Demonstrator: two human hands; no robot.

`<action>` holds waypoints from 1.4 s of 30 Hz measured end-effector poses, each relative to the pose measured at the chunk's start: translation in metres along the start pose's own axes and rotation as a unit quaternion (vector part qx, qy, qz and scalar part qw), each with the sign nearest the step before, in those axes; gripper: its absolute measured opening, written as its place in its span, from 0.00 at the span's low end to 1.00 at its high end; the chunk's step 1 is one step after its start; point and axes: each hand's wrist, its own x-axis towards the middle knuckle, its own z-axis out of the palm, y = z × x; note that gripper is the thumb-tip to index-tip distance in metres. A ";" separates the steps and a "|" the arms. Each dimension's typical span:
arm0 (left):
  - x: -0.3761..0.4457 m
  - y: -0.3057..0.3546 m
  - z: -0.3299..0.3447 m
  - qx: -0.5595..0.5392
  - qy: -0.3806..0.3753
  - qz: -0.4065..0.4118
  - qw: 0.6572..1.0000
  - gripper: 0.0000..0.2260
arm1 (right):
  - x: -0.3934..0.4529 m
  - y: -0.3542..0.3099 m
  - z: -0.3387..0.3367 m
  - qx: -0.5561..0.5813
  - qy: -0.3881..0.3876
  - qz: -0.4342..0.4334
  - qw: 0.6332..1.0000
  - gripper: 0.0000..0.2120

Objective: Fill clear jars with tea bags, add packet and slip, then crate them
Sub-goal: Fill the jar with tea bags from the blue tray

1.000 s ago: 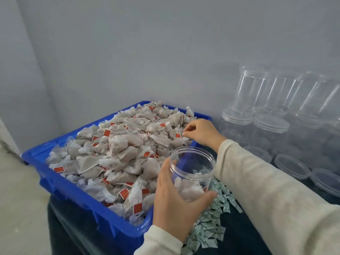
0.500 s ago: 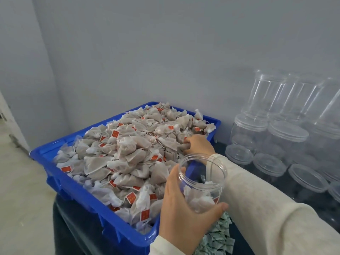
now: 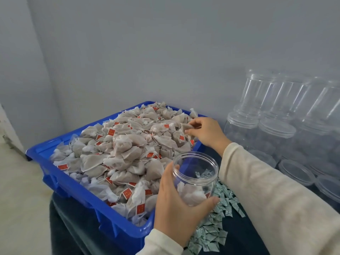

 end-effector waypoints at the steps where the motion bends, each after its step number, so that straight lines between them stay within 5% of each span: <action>1: 0.000 0.000 0.000 -0.001 -0.003 -0.002 1.000 0.52 | -0.003 -0.006 -0.009 0.024 0.003 0.005 1.000 0.07; 11: -0.002 0.002 0.003 0.014 -0.006 -0.017 1.000 0.57 | -0.070 -0.061 -0.072 0.255 -0.012 0.006 0.967 0.05; 21: 0.000 0.005 0.009 0.031 -0.007 -0.014 0.999 0.53 | -0.106 -0.076 -0.086 0.294 -0.063 -0.023 0.953 0.05; 25: 0.000 0.009 0.012 0.023 -0.007 -0.007 1.000 0.52 | -0.114 -0.069 -0.075 0.252 -0.071 -0.004 0.965 0.06; 35: -0.006 0.008 0.019 0.037 -0.025 -0.032 0.998 0.54 | -0.125 -0.068 -0.066 -0.094 -0.113 -0.080 0.986 0.06; 38: -0.007 0.008 0.019 0.033 -0.028 -0.027 0.999 0.48 | -0.123 -0.070 -0.066 -0.108 -0.124 -0.082 0.983 0.06; 42: -0.006 0.008 0.018 0.033 -0.033 -0.030 0.998 0.53 | -0.121 -0.070 -0.067 -0.055 -0.117 -0.071 0.989 0.07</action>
